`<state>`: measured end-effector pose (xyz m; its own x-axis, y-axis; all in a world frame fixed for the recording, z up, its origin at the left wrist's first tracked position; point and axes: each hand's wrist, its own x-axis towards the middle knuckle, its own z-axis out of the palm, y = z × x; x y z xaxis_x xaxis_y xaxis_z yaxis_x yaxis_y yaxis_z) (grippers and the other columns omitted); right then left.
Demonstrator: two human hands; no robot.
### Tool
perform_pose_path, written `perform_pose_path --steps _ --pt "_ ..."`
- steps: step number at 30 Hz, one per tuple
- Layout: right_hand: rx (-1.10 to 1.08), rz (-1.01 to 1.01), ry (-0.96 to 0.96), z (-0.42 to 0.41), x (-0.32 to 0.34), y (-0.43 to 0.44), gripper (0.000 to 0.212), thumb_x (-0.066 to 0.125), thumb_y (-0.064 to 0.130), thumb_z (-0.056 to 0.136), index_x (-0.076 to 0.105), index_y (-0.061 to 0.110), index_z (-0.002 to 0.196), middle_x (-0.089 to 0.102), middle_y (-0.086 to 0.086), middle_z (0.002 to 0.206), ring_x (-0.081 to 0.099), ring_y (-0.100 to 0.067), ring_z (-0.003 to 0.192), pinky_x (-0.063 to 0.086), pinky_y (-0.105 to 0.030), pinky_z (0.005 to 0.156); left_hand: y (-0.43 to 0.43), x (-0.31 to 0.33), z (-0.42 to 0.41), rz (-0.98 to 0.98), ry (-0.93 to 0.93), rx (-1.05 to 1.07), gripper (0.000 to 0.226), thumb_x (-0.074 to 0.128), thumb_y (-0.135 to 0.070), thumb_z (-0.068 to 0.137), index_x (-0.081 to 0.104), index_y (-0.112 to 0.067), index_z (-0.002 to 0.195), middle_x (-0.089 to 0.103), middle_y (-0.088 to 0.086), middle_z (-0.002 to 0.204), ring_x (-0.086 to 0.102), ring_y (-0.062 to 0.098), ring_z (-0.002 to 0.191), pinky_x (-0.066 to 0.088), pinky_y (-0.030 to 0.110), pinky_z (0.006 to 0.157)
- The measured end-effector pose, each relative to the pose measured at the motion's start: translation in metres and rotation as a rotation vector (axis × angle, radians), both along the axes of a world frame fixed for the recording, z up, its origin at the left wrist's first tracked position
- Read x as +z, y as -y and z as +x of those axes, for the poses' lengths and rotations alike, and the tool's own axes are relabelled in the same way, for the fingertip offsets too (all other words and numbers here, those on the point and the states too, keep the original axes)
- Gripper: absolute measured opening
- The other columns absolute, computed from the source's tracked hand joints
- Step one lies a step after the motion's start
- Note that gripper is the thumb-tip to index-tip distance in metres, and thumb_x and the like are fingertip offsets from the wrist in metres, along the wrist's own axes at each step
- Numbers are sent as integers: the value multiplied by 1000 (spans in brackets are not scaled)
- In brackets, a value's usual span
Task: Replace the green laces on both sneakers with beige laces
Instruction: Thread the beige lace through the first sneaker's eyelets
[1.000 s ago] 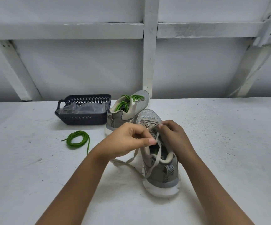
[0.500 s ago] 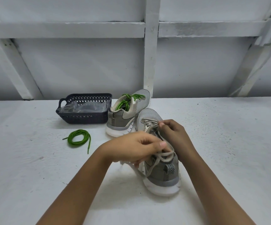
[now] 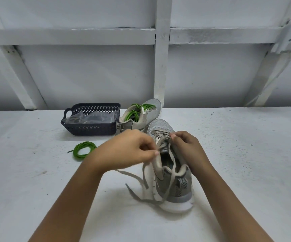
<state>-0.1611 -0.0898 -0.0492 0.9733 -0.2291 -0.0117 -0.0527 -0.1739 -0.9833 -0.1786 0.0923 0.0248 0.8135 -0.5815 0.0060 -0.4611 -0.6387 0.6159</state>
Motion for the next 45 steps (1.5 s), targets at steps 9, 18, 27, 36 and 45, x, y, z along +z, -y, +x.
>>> perform_pose_path --steps 9,18,27,36,45 --pt "-36 -169 115 -6 18 -1 11 54 20 92 64 23 89 66 7 85 61 -12 84 43 -19 69 -16 34 15 -1018 -464 94 27 53 -12 76 72 -6 94 73 9 84 70 15 71 59 26 64" --pt "525 -180 54 -32 61 -23 31 48 28 79 70 37 100 66 25 78 59 6 76 45 -23 81 8 43 46 -1214 -779 61 29 36 -7 92 58 2 109 69 15 105 70 21 91 59 30 70" --pt "380 82 111 -26 66 -24 27 49 14 97 65 11 76 50 6 51 41 -8 46 32 -15 44 14 23 59 -1158 -651 261 16 38 -15 99 50 -13 109 70 14 94 71 21 79 59 33 61" --pt "194 113 95 2 71 -13 29 46 14 99 61 11 75 55 2 57 44 -7 45 35 -19 48 15 -20 29 -656 -559 126 24 49 -21 96 65 -3 100 68 3 79 61 11 68 53 25 66" --pt "224 -32 58 7 59 -13 27 48 16 98 64 14 77 59 3 60 49 -7 46 37 -16 46 -1 -28 30 -580 -449 132 20 52 -8 94 71 -12 92 58 -13 61 49 3 64 46 18 62"
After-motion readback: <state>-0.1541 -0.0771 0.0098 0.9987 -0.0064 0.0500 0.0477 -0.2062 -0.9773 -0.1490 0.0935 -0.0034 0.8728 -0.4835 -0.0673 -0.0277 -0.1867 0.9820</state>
